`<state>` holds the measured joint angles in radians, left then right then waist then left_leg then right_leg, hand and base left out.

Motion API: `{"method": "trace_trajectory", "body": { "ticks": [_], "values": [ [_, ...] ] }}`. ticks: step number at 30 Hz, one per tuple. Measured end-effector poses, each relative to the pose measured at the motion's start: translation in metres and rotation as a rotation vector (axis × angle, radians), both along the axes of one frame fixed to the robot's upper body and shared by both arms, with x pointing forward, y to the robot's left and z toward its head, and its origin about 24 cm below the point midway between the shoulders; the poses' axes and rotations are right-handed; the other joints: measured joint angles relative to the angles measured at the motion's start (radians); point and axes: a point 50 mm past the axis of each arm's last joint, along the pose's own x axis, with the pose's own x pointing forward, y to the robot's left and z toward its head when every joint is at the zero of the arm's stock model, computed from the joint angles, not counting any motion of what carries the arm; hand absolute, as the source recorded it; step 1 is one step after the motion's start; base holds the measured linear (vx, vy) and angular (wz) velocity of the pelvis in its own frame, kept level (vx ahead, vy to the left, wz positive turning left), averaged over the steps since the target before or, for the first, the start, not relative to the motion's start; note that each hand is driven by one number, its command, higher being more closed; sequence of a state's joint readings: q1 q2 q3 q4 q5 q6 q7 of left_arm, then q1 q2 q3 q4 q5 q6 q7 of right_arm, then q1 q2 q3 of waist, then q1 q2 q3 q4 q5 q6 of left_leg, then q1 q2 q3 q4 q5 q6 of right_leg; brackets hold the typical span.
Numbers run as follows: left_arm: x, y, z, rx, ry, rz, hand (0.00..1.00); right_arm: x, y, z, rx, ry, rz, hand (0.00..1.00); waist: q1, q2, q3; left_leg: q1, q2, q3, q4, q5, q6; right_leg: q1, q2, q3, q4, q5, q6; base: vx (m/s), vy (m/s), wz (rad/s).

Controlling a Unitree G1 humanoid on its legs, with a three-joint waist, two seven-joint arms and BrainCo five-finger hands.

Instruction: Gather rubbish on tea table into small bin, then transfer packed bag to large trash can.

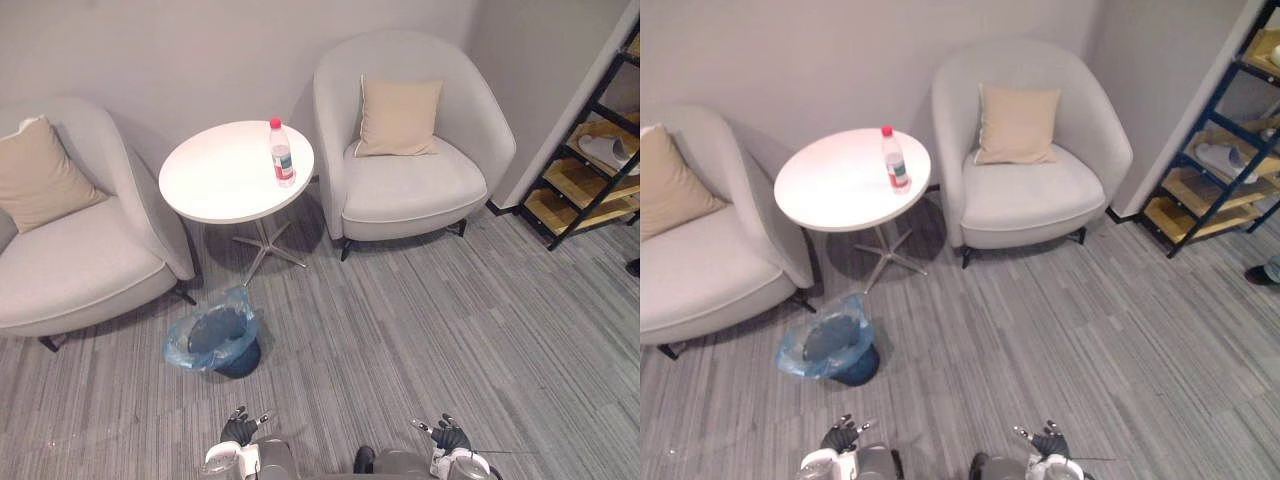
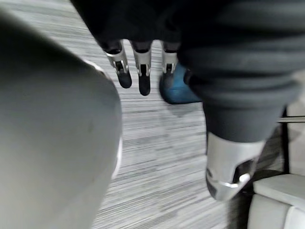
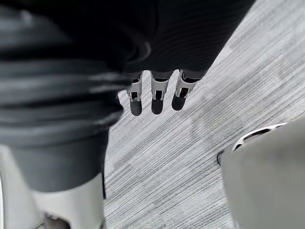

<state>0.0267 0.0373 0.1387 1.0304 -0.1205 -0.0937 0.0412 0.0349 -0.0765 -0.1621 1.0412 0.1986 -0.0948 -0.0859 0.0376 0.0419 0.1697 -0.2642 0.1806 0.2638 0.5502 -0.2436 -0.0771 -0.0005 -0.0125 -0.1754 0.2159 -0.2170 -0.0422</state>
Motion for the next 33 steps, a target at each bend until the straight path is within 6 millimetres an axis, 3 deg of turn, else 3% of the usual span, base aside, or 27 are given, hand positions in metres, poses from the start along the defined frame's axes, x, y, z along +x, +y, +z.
{"method": "trace_trajectory", "body": {
  "ticks": [1,2,3,4,6,8,9,11,12,13,15,17,19,21,22,23,25,27,30,31,33],
  "values": [
    [0.000,0.001,0.000,0.005,-0.002,-0.002,0.00,-0.001,0.000,-0.001,-0.001,0.006,-0.001,0.00,0.003,-0.004,0.000,0.003,-0.060,-0.001,-0.172,0.055,-0.002,0.018,-0.019,0.012,-0.017,-0.005,0.012,0.38,0.142,-0.10],
    [0.001,0.001,0.000,0.005,-0.003,-0.005,0.00,-0.001,-0.001,-0.001,-0.002,0.007,-0.001,0.00,0.006,-0.005,0.000,0.006,-0.086,-0.002,-0.248,0.096,0.000,0.025,-0.029,0.019,-0.021,-0.007,0.027,0.39,0.174,-0.25],
    [0.001,0.001,0.000,0.005,-0.004,-0.006,0.00,-0.001,-0.001,-0.001,-0.003,0.014,-0.001,0.00,0.019,-0.006,0.000,0.023,-0.114,-0.009,-0.325,0.198,0.010,0.041,-0.042,0.038,-0.030,-0.017,0.042,0.43,0.184,-0.39],
    [-0.001,0.000,-0.001,0.006,0.009,-0.018,0.00,-0.002,0.000,-0.003,0.001,0.027,0.000,0.00,0.027,-0.017,-0.010,0.052,-0.143,0.003,-0.362,0.230,0.057,0.057,-0.057,0.069,-0.040,-0.023,0.060,0.48,0.181,-0.30],
    [0.000,0.003,-0.001,0.019,0.015,-0.043,0.00,0.000,0.009,-0.004,0.027,0.025,0.005,0.00,0.017,-0.036,-0.019,0.045,-0.159,0.026,-0.300,0.173,0.102,0.081,-0.082,0.102,-0.076,-0.011,0.079,0.49,0.187,-0.10],
    [-0.001,0.005,-0.001,0.026,0.022,-0.050,0.00,-0.001,0.014,-0.005,0.042,0.028,0.005,0.00,0.022,-0.048,-0.026,0.059,-0.169,0.032,-0.263,0.125,0.112,0.084,-0.096,0.128,-0.027,-0.010,0.083,0.42,0.161,-0.09],
    [-0.002,0.004,-0.002,0.026,0.030,-0.061,0.00,-0.002,0.012,-0.005,0.042,0.030,-0.006,0.00,0.020,-0.045,-0.029,0.090,-0.173,0.030,-0.272,0.102,0.113,0.064,-0.096,0.135,0.060,-0.012,0.098,0.36,0.147,-0.10],
    [-0.005,0.004,-0.004,0.033,0.047,-0.084,0.00,-0.001,0.010,-0.005,0.035,0.028,-0.010,0.00,0.022,-0.047,-0.031,0.168,-0.185,0.025,-0.324,0.068,0.118,-0.040,-0.112,0.133,0.345,0.003,0.184,0.34,0.139,-0.04],
    [-0.006,0.006,-0.004,0.044,0.056,-0.102,0.00,-0.002,0.010,-0.005,0.031,0.030,-0.005,0.00,0.014,-0.056,-0.032,0.214,-0.199,0.012,-0.351,0.062,0.123,-0.100,-0.130,0.128,0.495,0.004,0.199,0.35,0.087,0.34],
    [-0.010,0.007,-0.006,0.050,0.077,-0.120,0.00,-0.005,0.009,-0.005,0.026,0.039,0.001,0.00,0.000,-0.059,-0.037,0.266,-0.210,-0.012,-0.376,0.051,0.126,-0.140,-0.144,0.112,0.594,-0.044,0.156,0.36,0.060,0.48],
    [-0.012,0.005,-0.007,0.049,0.085,-0.130,0.00,-0.006,0.007,-0.005,0.019,0.041,0.007,0.00,-0.006,-0.050,-0.034,0.324,-0.207,-0.042,-0.404,0.043,0.125,-0.189,-0.145,0.067,0.615,-0.092,0.121,0.35,-0.007,0.54],
    [-0.013,0.004,-0.007,0.045,0.093,-0.129,0.00,-0.003,0.006,-0.004,0.017,0.025,0.011,0.00,-0.019,-0.046,-0.033,0.360,-0.188,-0.086,-0.413,0.040,0.120,-0.238,-0.127,0.043,0.542,-0.119,0.102,0.33,-0.094,0.66],
    [-0.015,0.002,-0.008,0.038,0.098,-0.128,0.00,0.001,0.005,-0.002,0.016,0.006,0.017,0.00,-0.030,-0.031,-0.028,0.386,-0.146,-0.128,-0.413,0.030,0.106,-0.280,-0.077,0.070,0.407,-0.105,0.100,0.34,-0.201,0.67],
    [-0.018,0.005,-0.009,0.046,0.105,-0.127,0.00,0.000,0.005,-0.002,0.020,0.005,0.021,0.00,-0.037,-0.042,-0.033,0.408,-0.125,-0.168,-0.409,0.007,0.067,-0.287,-0.048,0.142,0.178,0.024,0.111,0.37,-0.267,0.79],
    [-0.019,0.010,-0.008,0.059,0.110,-0.129,0.00,-0.004,0.006,-0.004,0.027,0.017,0.017,0.00,-0.040,-0.067,-0.042,0.414,-0.134,-0.194,-0.403,-0.023,0.023,-0.282,-0.055,0.169,0.104,0.175,0.105,0.36,-0.264,0.69],
    [-0.019,0.002,-0.010,0.037,0.111,-0.122,0.00,-0.002,0.000,-0.003,0.013,0.016,0.009,0.00,-0.034,-0.023,-0.045,0.424,-0.092,-0.219,-0.401,-0.036,0.008,-0.275,-0.029,0.142,0.138,0.151,0.067,0.34,-0.249,0.49],
    [-0.020,-0.010,-0.011,0.004,0.111,-0.106,0.00,-0.003,-0.007,-0.001,0.001,0.013,-0.009,0.00,-0.035,0.016,-0.051,0.422,-0.059,-0.230,-0.391,-0.026,-0.008,-0.265,-0.009,0.100,0.144,0.113,0.045,0.33,-0.238,0.32],
    [-0.019,-0.011,-0.011,0.001,0.112,-0.111,0.00,-0.003,-0.008,-0.002,0.002,0.013,-0.023,0.00,-0.040,0.027,-0.048,0.420,-0.040,-0.248,-0.369,-0.009,-0.035,-0.226,-0.003,0.070,0.130,0.100,0.030,0.26,-0.197,0.44],
    [-0.010,-0.008,-0.007,0.001,0.067,-0.069,0.00,-0.007,-0.003,-0.004,0.008,0.028,-0.002,0.00,-0.034,-0.001,-0.031,0.324,-0.018,-0.230,-0.100,0.016,-0.080,-0.127,-0.012,0.034,0.085,0.068,0.018,0.17,-0.165,0.55],
    [-0.008,-0.005,-0.006,0.005,0.054,-0.051,0.00,-0.008,-0.002,-0.004,0.007,0.032,0.015,0.00,-0.029,-0.009,-0.028,0.277,0.008,-0.200,0.007,0.020,-0.084,-0.102,-0.014,0.017,0.069,0.061,0.013,0.10,-0.090,0.40],
    [-0.008,-0.005,-0.005,0.002,0.049,-0.041,0.00,-0.009,0.000,-0.004,0.009,0.032,0.015,0.00,-0.026,-0.003,-0.033,0.232,0.042,-0.105,0.062,-0.013,-0.038,-0.066,-0.019,-0.004,0.046,0.050,0.010,0.13,-0.010,0.35]
  ]
}}
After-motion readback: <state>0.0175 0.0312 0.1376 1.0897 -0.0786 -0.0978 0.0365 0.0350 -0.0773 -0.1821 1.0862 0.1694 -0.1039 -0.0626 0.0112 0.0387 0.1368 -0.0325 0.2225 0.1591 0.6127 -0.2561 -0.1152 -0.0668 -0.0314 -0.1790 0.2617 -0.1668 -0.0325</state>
